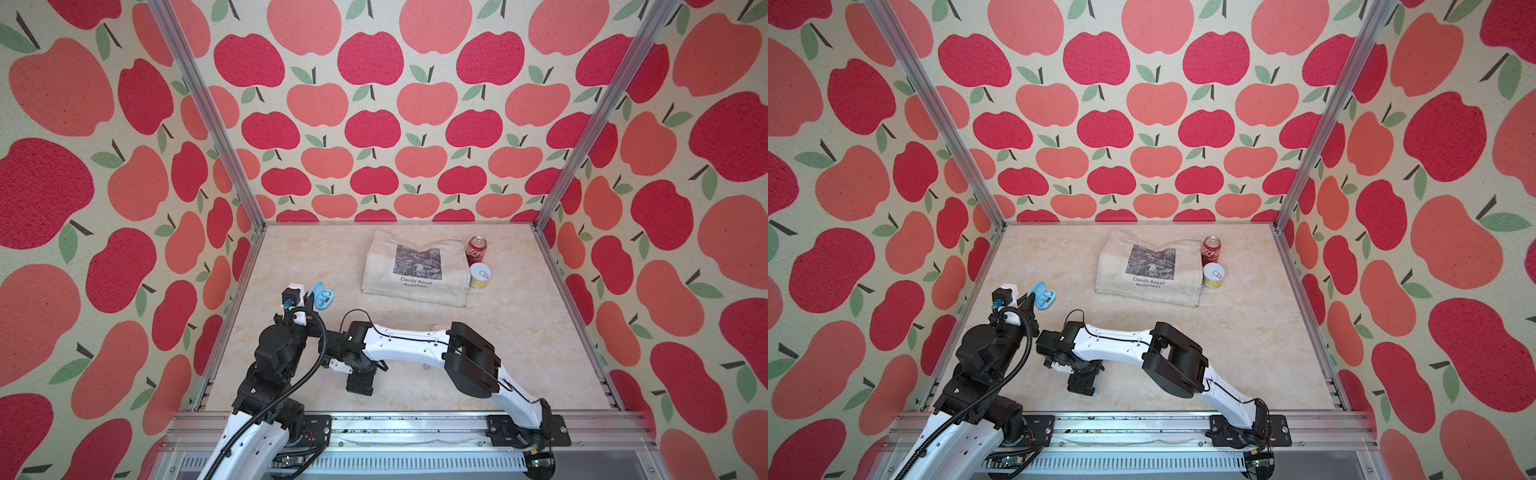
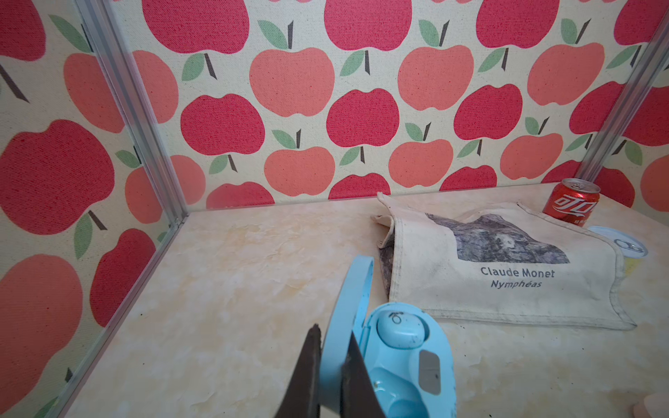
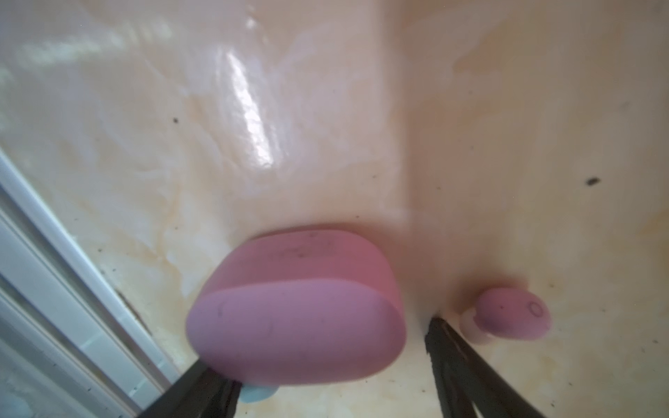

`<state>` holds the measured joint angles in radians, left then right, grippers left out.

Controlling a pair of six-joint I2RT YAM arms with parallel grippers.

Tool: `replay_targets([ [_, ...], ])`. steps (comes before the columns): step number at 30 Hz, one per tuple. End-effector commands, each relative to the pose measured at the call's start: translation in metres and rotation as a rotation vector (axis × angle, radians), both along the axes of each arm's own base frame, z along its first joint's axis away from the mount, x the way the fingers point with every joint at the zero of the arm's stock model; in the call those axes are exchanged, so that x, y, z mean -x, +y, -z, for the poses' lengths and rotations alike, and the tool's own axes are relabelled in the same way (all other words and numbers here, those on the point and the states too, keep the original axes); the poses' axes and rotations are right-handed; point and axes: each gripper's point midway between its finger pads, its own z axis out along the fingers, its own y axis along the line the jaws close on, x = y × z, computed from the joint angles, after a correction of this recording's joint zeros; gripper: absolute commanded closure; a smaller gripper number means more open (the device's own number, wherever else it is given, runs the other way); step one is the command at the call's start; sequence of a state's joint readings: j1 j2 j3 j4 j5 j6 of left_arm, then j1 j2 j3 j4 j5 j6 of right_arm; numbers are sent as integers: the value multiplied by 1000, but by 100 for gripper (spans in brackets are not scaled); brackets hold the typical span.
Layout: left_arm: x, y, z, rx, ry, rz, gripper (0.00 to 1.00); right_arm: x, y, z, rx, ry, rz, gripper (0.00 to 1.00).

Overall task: Insert wireless bluetooth earbuds into charging case
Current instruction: Rotate the wireless bluetooth earbud at the bottom-center of the table.

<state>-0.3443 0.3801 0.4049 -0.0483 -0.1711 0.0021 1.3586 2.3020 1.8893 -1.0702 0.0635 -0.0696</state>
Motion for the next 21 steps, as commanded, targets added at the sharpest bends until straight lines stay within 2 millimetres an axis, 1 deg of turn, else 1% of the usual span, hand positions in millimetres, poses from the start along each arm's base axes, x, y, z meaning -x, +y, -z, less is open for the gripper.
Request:
replay_targets([
  [1, -1, 0, -7, -11, -34, 8, 100, -22, -21, 15, 57, -28, 61, 20],
  [3, -1, 0, -8, -9, -35, 8, 100, -24, -27, 16, 70, -34, 53, 21],
  [7, -1, 1, -9, -10, -36, 4, 100, -29, -45, 21, 105, -52, 46, 21],
  [12, -1, 0, -11, -3, -31, 10, 100, -33, -54, 12, 58, -53, 77, 21],
  [15, -1, -1, -13, -1, -28, 14, 100, -36, -52, -1, -5, -57, 95, 21],
  [18, 0, -1, -16, -2, -26, 14, 100, -35, -48, -19, -80, -58, 104, 21],
  [21, 2, 1, -20, -2, -32, 11, 100, -21, -44, -32, -148, -1, 91, 26],
])
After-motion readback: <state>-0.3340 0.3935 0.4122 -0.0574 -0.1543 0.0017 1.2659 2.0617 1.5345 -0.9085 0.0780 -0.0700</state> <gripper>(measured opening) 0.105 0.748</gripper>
